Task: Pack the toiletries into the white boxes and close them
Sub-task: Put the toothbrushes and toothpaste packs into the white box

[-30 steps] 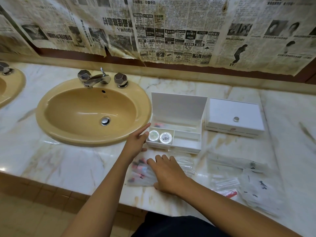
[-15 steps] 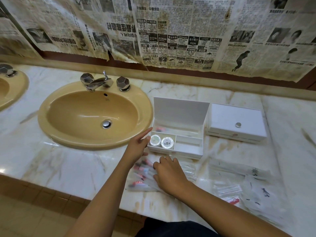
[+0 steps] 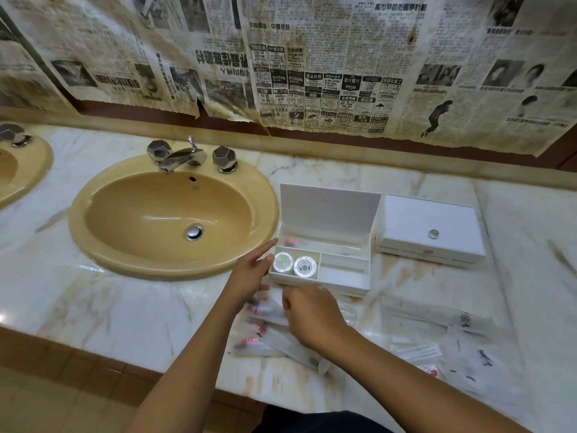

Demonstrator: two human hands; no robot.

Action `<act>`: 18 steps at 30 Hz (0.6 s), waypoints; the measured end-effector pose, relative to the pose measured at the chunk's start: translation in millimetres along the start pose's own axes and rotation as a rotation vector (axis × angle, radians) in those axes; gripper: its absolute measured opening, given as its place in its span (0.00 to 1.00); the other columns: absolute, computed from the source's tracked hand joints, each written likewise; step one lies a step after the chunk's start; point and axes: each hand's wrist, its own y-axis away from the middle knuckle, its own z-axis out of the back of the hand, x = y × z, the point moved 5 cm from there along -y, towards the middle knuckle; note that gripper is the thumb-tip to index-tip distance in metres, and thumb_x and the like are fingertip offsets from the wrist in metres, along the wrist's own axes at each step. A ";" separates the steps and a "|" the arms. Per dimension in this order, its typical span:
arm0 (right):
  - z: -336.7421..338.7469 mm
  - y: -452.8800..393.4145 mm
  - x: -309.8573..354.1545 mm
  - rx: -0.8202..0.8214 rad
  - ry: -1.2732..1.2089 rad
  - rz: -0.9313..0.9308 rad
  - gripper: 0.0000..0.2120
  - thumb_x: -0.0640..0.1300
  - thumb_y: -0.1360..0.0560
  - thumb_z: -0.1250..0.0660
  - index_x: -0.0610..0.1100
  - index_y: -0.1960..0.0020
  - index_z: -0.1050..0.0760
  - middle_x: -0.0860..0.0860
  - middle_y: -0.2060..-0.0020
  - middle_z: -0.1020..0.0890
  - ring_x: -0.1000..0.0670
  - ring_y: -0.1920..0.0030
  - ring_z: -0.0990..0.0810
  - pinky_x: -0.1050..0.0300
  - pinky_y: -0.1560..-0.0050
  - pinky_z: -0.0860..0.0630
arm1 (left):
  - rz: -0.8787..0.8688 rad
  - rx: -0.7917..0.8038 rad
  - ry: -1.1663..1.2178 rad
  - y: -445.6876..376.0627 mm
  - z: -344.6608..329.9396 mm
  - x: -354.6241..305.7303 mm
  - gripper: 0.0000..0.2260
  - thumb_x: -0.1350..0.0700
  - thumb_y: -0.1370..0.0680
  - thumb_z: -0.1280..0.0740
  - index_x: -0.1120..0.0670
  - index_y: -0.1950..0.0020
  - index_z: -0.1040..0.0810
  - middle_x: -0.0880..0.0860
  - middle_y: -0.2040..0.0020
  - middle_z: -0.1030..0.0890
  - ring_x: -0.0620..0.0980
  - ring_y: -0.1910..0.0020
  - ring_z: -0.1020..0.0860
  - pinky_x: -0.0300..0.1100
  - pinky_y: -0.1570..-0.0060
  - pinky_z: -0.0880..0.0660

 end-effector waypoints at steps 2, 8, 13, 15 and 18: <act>15.5 -1.5 -1.9 -0.043 0.005 -0.009 0.10 0.33 0.29 0.40 0.43 0.53 0.24 0.45 0.56 0.20 0.43 0.55 0.29 0.55 0.58 0.39 | -0.003 0.003 0.000 -0.8 0.7 0.4 0.16 0.51 0.19 0.38 0.28 0.42 0.25 0.51 0.55 0.29 0.48 0.55 0.28 0.42 0.55 0.21; 55.1 -20.2 -21.8 -0.142 0.012 -0.076 0.11 0.32 0.29 0.40 0.44 0.54 0.23 0.47 0.57 0.20 0.45 0.49 0.27 0.55 0.60 0.36 | -0.048 -0.015 0.042 1.4 1.1 -5.1 0.15 0.55 0.19 0.38 0.36 0.37 0.24 0.51 0.53 0.22 0.48 0.56 0.25 0.32 0.61 0.27; 74.3 -36.5 -36.1 -0.203 -0.001 -0.121 0.11 0.31 0.29 0.38 0.44 0.53 0.22 0.48 0.56 0.21 0.46 0.50 0.27 0.56 0.61 0.34 | 0.018 0.009 0.062 2.7 -1.4 -3.4 0.16 0.55 0.19 0.39 0.37 0.35 0.25 0.48 0.42 0.23 0.45 0.47 0.23 0.51 0.48 0.21; 80.9 -43.4 -43.1 -0.258 -0.031 -0.153 0.12 0.31 0.29 0.38 0.46 0.53 0.23 0.50 0.56 0.22 0.47 0.51 0.27 0.56 0.62 0.34 | 0.029 -0.007 0.044 1.6 -0.8 -0.9 0.15 0.53 0.19 0.38 0.38 0.35 0.25 0.50 0.51 0.25 0.47 0.54 0.25 0.52 0.48 0.21; 84.0 -55.5 -54.9 -0.333 -0.059 -0.197 0.12 0.32 0.27 0.39 0.46 0.53 0.23 0.50 0.55 0.24 0.47 0.53 0.28 0.56 0.63 0.34 | 0.003 0.006 0.033 0.7 -0.3 0.7 0.14 0.50 0.19 0.38 0.31 0.38 0.26 0.50 0.51 0.27 0.49 0.53 0.27 0.44 0.55 0.20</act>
